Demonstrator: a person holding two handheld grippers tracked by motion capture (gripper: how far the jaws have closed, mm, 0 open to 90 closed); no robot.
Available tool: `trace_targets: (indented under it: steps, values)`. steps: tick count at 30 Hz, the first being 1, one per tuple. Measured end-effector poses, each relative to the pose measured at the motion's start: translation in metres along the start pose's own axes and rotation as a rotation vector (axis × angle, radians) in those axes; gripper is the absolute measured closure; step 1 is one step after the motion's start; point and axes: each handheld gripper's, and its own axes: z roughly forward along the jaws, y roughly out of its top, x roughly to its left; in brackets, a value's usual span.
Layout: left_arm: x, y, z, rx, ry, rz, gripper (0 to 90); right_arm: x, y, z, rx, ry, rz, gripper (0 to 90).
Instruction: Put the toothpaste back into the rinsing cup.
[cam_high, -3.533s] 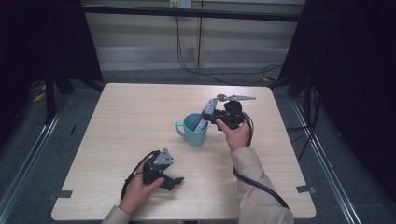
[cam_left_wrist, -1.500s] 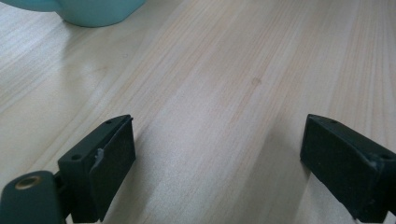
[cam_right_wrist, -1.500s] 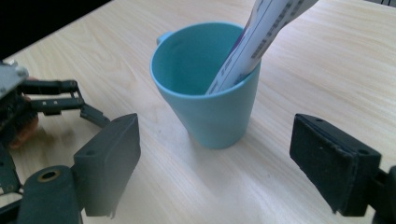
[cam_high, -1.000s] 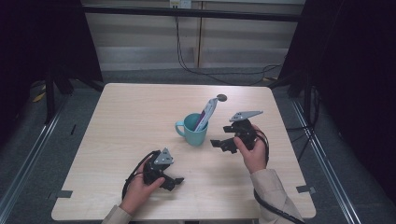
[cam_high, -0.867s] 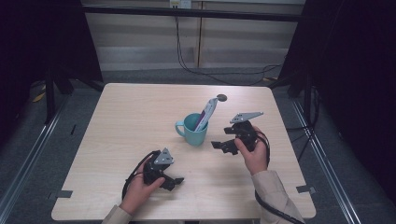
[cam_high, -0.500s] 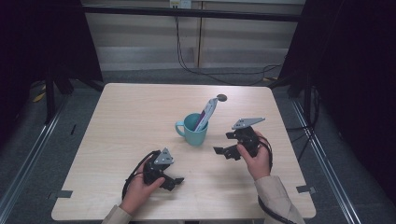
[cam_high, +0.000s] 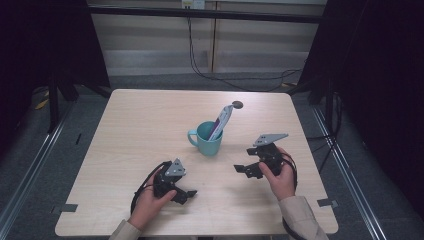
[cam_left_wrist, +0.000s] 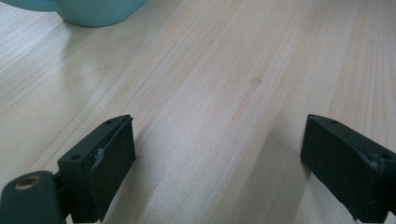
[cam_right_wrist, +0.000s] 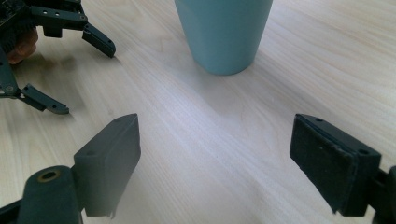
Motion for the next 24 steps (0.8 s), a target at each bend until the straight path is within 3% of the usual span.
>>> trace_targets:
  steps: [13,24]
  values:
    - [0.000,0.000,0.000,0.000,0.000,0.000,9.6,-0.003,-0.019,-0.005,0.001,-0.009,0.019,16.0]
    - [0.000,0.000,0.000,0.000,0.000,0.001,9.6,-0.007,-0.041,-0.006,0.037,-0.032,0.031,16.0]
